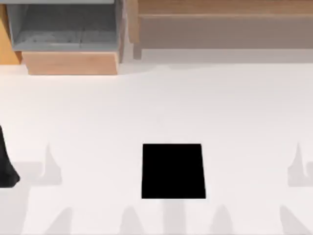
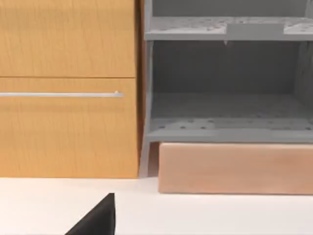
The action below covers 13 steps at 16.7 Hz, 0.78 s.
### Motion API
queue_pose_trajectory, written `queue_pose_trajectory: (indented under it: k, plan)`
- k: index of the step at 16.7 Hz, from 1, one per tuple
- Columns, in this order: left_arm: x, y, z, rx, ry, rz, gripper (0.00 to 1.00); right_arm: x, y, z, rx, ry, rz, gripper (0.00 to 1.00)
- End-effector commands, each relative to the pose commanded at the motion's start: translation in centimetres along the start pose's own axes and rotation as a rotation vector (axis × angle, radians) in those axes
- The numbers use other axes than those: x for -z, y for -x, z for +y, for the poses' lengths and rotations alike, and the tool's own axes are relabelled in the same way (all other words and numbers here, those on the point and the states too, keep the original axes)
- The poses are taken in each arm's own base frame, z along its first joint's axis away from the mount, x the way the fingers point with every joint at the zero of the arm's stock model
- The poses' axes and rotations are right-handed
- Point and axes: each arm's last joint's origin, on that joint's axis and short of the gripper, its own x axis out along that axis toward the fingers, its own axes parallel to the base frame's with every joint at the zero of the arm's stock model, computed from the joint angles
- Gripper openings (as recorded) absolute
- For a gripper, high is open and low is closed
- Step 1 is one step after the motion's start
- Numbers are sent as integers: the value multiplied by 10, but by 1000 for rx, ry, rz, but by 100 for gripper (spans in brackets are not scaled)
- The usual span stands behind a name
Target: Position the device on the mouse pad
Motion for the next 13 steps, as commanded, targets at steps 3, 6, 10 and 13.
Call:
queue_pose_trajectory:
  k: [3, 6, 10, 13]
  plan:
    - [-1, 0, 0, -1, -9, 6, 100, 0, 0, 0, 0, 0, 0, 100]
    - [-13, -3, 0, -2, -95, 68, 100, 0, 0, 0, 0, 0, 0, 100]
    - [-37, -17, 2, 36, -329, 279, 100, 0, 0, 0, 0, 0, 0, 100]
    - [-48, -41, 4, 134, -555, 522, 100, 0, 0, 0, 0, 0, 0, 100]
